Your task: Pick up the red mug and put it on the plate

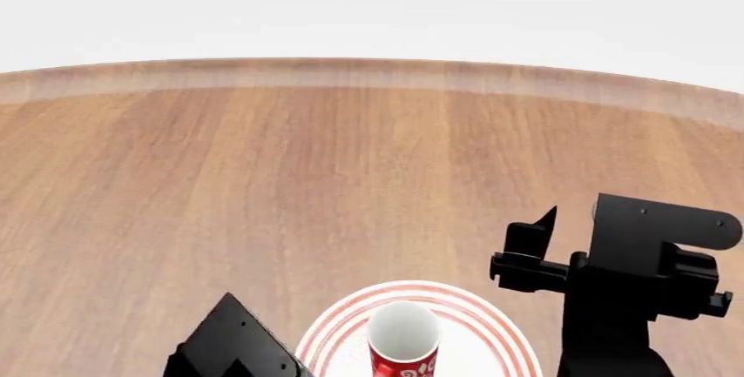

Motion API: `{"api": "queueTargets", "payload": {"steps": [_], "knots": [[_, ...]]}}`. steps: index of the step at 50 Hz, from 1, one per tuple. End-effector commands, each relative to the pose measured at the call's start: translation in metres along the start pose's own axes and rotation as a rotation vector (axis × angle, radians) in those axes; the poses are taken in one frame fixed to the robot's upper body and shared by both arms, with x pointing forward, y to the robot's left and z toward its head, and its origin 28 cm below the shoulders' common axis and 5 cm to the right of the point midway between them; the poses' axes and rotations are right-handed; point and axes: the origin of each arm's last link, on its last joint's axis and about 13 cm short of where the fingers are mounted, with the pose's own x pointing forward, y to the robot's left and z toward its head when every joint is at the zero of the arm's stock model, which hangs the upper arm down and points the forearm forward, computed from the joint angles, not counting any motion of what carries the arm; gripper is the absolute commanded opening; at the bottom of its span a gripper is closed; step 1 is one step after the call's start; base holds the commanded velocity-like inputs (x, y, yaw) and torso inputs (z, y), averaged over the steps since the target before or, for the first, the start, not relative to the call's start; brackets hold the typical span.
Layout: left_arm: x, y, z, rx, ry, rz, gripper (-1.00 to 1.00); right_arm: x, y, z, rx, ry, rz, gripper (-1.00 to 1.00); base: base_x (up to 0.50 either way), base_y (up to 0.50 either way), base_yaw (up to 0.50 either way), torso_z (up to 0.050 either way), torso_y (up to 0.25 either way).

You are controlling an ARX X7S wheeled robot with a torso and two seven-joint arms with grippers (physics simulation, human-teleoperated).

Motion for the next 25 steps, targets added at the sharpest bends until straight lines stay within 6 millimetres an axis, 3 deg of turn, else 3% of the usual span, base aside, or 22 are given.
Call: {"api": "queueTargets", "payload": {"steps": [1, 8, 12, 25], "knots": [[-0.017, 0.018, 0.008, -0.049, -0.124, 0.144, 1.00, -0.003, 0.002, 0.003, -0.004, -0.012, 0.022, 1.00, 0.00, 0.00, 0.00, 0.000, 0.000], [-0.024, 0.021, 0.019, -0.191, -0.259, 0.201, 1.00, -0.005, 0.002, 0.006, -0.004, -0.021, 0.025, 1.00, 0.00, 0.00, 0.00, 0.000, 0.000], [-0.021, 0.023, 0.022, -0.188, -0.331, 0.346, 1.00, -0.006, 0.002, 0.007, -0.004, -0.029, 0.027, 1.00, 0.00, 0.00, 0.00, 0.000, 0.000], [-0.007, 0.033, 0.024, -0.193, -0.471, 0.580, 1.00, -0.009, 0.004, 0.007, -0.012, -0.068, 0.047, 1.00, 0.00, 0.00, 0.00, 0.000, 0.000]]}}
